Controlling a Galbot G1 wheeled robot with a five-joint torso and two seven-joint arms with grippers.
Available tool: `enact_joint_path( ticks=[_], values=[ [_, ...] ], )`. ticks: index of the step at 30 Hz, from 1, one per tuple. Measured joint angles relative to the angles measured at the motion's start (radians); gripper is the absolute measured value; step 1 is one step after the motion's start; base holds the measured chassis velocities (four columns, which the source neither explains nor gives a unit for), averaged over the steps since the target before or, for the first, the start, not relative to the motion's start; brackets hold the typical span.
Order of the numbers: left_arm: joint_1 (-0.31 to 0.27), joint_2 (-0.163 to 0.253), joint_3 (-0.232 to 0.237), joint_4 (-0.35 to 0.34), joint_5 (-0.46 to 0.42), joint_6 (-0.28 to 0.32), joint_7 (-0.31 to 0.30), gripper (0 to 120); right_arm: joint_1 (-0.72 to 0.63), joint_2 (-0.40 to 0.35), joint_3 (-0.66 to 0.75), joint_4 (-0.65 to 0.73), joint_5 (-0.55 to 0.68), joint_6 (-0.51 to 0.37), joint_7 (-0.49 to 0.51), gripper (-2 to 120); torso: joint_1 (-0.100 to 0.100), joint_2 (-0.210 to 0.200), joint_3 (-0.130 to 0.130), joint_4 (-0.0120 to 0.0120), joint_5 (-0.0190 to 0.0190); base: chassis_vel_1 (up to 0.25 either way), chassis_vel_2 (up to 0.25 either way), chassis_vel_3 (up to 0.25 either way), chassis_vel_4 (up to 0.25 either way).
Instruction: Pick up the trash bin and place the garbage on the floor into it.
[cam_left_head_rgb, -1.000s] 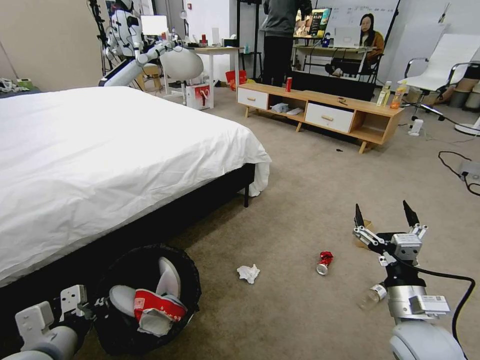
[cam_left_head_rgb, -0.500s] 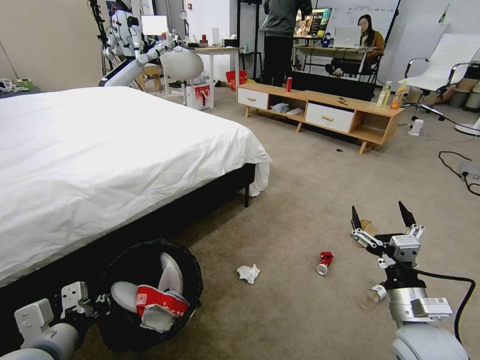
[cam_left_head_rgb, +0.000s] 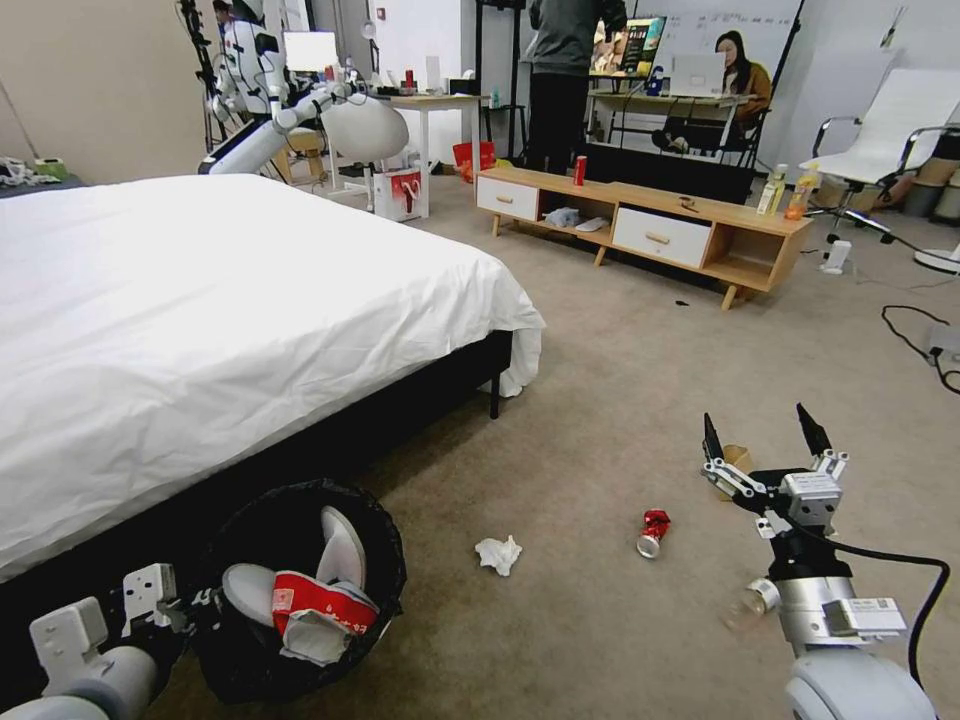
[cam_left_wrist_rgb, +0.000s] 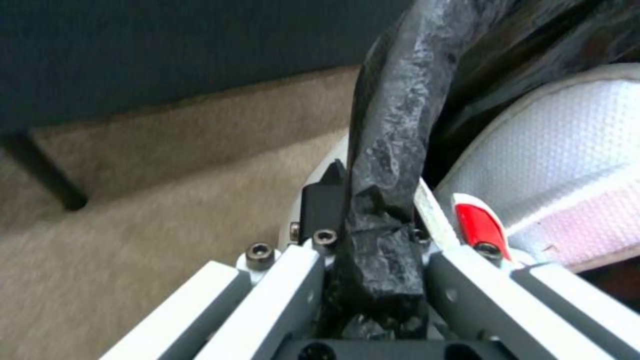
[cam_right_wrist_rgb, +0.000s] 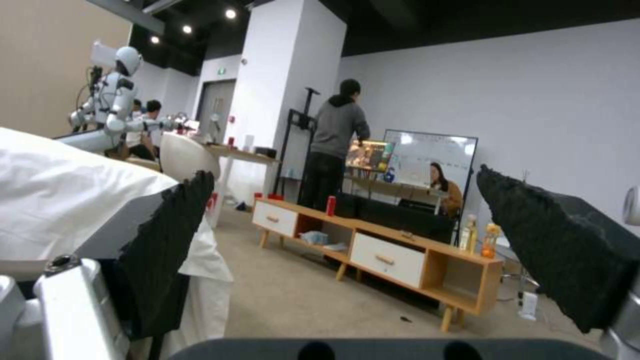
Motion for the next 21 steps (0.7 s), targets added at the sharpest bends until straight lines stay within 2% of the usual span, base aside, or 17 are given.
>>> enact_joint_path(
  ticks=[13,21],
  values=[
    [0.001,-0.002,0.001,0.003,0.002,0.0,0.0,1,0.001,0.001,-0.004,-0.012,-0.002,0.015,0.0,100,0.0,0.0,0.0,0.0,-0.0004,-0.187,0.174,0.17,-0.174],
    [0.01,-0.001,0.003,-0.002,0.006,0.0,0.001,1,0.0,0.0,-0.004,-0.014,-0.003,0.032,-0.017,100,0.0,0.0,0.0,0.0001,-0.0002,-0.045,0.047,0.047,-0.041]
  ],
)
